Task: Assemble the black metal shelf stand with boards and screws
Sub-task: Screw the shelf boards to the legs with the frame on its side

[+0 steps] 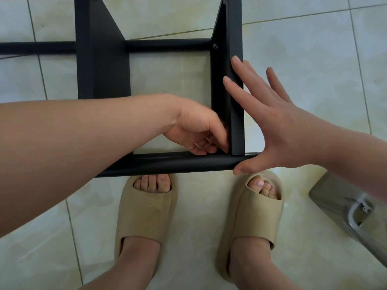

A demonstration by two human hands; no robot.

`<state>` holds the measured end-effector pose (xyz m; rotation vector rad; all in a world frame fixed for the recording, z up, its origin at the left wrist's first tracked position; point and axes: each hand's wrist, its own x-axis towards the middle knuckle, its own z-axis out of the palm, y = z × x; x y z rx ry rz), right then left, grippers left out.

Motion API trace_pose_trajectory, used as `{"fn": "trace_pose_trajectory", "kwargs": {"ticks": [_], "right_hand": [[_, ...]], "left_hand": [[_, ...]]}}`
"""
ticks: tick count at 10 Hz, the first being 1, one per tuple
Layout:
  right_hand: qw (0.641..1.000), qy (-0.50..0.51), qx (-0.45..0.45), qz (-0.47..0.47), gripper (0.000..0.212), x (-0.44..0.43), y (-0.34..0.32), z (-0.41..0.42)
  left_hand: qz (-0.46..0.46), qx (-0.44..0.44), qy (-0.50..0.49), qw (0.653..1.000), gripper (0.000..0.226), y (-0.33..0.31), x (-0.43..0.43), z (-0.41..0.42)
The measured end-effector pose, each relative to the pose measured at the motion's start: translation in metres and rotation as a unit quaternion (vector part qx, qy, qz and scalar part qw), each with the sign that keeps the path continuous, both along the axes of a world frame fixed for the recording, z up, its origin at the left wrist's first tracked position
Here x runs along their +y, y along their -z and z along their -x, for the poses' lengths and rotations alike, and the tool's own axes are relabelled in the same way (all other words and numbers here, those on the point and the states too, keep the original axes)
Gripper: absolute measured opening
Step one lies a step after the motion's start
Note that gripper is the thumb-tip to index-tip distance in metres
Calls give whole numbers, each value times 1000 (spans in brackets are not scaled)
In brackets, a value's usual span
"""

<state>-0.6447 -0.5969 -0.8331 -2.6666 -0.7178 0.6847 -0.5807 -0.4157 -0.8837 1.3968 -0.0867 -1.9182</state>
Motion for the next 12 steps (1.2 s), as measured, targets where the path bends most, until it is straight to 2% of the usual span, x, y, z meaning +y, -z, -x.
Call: {"fn": "trace_pose_trajectory", "kwargs": {"ticks": [1,2,3,6,7,9,11,12], "right_hand": [[1000,0,0,-1,140,0,1,0],[1000,1,1,-1,139,0,1,0],[1000,0,1,-2,139,-1,1,0],[1000,1,5,-4,139,0,0,0],[1000,1,5,-4,139,0,0,0],[1000,1,4,-4,139,0,0,0],[1000,0,3,-4,139,0,1,0],[1000,0,1,-2,139,0,1,-1]], "left_hand": [[-15,-42,23,999,14,0,-1,1],[0,-70,-3,998,26,2,-3,1],[12,-62,-9,998,32,3,-3,0],[0,-34,12,999,13,-2,0,1],[0,-77,3,997,17,1,-1,4],[20,-67,-24,997,24,2,-2,2],[10,-34,5,999,14,-2,2,-1],[-3,-46,13,999,10,-2,2,-1]]}}
